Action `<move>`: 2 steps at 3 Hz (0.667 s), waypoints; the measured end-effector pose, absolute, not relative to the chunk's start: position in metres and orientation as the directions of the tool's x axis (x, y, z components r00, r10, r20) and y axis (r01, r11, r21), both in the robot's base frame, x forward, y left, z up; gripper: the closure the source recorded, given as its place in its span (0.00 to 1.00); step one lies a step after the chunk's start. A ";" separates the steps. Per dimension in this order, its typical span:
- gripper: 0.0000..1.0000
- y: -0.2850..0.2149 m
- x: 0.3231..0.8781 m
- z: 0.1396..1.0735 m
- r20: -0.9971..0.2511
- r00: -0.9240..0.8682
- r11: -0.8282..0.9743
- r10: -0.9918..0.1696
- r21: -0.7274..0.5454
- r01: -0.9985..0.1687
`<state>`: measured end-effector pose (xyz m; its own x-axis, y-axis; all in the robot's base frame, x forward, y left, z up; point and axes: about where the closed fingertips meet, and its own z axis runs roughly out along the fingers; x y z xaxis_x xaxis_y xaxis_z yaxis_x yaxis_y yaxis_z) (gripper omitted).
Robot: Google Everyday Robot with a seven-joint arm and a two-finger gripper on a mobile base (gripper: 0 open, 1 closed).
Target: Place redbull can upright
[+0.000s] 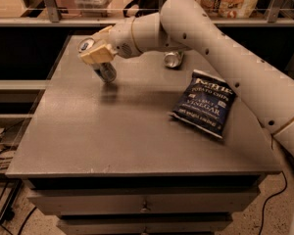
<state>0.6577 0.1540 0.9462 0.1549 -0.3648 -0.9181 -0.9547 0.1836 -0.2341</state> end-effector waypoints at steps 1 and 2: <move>1.00 0.157 0.652 0.956 -0.947 0.154 0.198 -0.282 -0.214 -0.957; 0.81 0.153 0.648 0.957 -0.967 0.135 0.214 -0.216 -0.182 -0.960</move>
Offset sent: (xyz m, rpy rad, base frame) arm -0.0121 -0.0132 0.0133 0.2425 0.0412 -0.0126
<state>0.6480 0.1531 0.9574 0.1355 -0.2161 -0.9669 -0.9596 0.2142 -0.1823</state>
